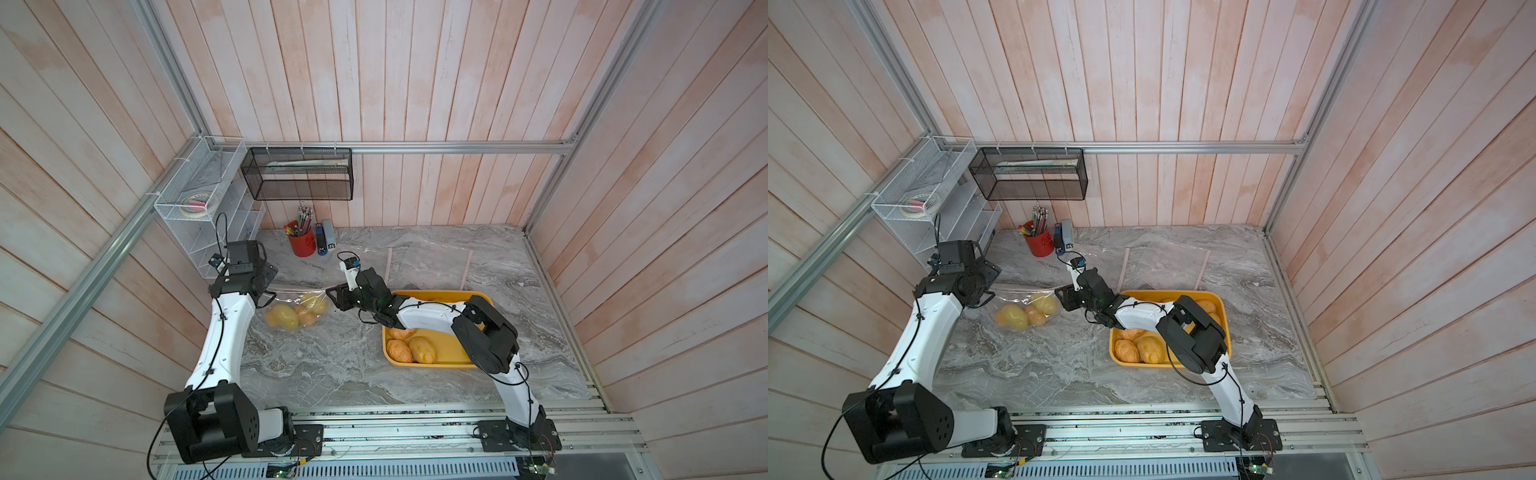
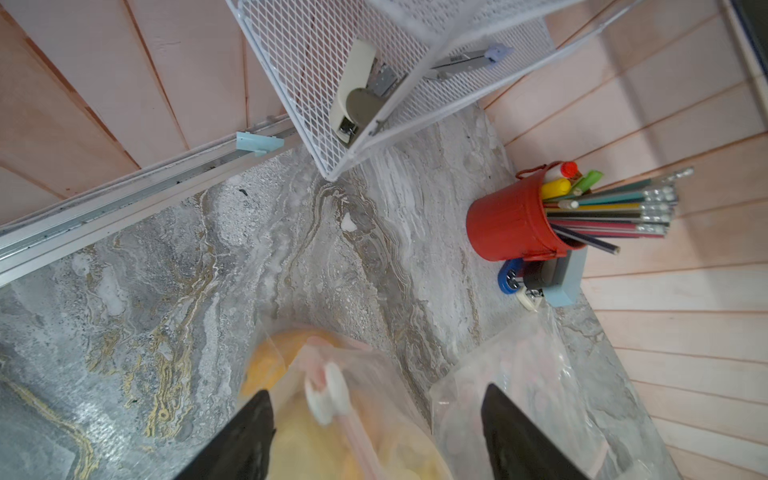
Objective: Put the potatoes into a zipper bag and zip it
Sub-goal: Place the zipper food storage bag at the center of the board, then pick up the zipper food storage bag at the center of the board.
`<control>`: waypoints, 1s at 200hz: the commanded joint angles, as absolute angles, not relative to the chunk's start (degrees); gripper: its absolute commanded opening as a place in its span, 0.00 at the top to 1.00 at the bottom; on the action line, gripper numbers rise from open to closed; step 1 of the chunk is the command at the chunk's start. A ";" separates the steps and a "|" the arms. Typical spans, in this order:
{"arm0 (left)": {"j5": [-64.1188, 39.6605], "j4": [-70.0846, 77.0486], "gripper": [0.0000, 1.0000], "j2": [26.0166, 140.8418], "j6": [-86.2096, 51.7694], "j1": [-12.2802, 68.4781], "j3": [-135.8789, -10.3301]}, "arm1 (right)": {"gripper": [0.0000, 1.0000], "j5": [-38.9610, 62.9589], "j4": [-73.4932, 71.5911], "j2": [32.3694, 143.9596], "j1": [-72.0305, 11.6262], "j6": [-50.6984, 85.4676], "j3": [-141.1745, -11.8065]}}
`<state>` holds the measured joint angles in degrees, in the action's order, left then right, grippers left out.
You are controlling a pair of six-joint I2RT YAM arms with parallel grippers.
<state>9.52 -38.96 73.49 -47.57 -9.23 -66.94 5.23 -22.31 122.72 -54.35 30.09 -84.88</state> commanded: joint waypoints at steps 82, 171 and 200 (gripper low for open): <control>1.48 -22.79 0.15 62.72 -43.83 -2.55 -57.28 | 0.29 -0.52 -15.94 89.56 -41.16 26.66 -65.78; 5.71 -26.82 0.19 73.98 -39.53 9.43 -64.86 | 0.39 2.53 2.89 112.12 -29.50 23.38 -83.66; 9.31 -28.34 0.19 75.24 -39.32 11.82 -66.45 | 0.39 6.61 0.81 117.75 -28.85 22.67 -85.99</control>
